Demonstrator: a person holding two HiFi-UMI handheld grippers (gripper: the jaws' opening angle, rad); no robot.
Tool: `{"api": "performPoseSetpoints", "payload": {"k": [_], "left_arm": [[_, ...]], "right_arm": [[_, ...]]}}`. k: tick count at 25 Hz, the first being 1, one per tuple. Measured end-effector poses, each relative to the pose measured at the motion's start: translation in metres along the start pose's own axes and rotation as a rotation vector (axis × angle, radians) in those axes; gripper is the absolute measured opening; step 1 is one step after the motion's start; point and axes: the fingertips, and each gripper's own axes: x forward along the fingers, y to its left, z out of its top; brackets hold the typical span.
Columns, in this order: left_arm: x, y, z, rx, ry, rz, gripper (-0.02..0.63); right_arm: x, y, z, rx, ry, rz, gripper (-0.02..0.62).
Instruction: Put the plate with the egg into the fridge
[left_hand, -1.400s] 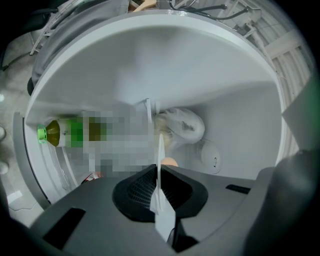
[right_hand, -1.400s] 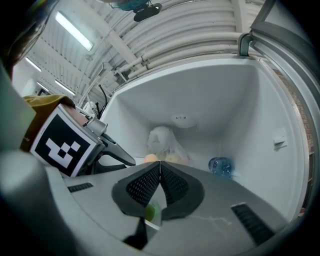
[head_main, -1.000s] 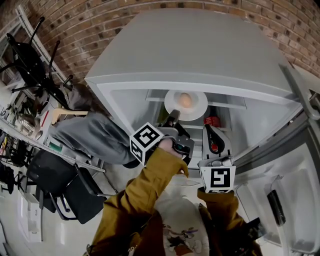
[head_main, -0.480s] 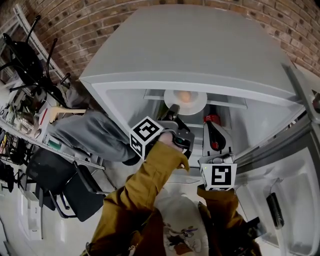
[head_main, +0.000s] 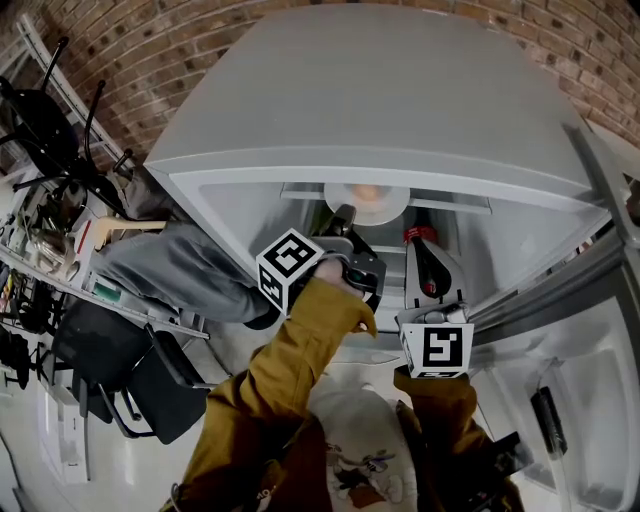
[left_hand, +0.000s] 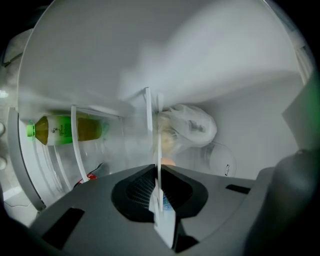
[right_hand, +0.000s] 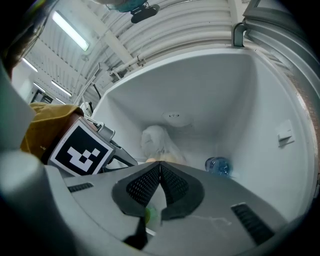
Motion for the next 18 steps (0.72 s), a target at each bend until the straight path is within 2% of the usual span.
{"api": "performPoseSetpoints", "payload": {"k": [16,18], "left_arm": [[0.013,-0.004,0.003,-0.018,0.000,-0.030,0.020],[0.014,-0.006,0.003,-0.014,-0.001,-0.044,0.035]], "right_arm": [[-0.002,-0.005,0.002,0.005,-0.008,0.008,0.006],[-0.003,-0.006,0.002,0.005,-0.006,0.009,0.006]]}}
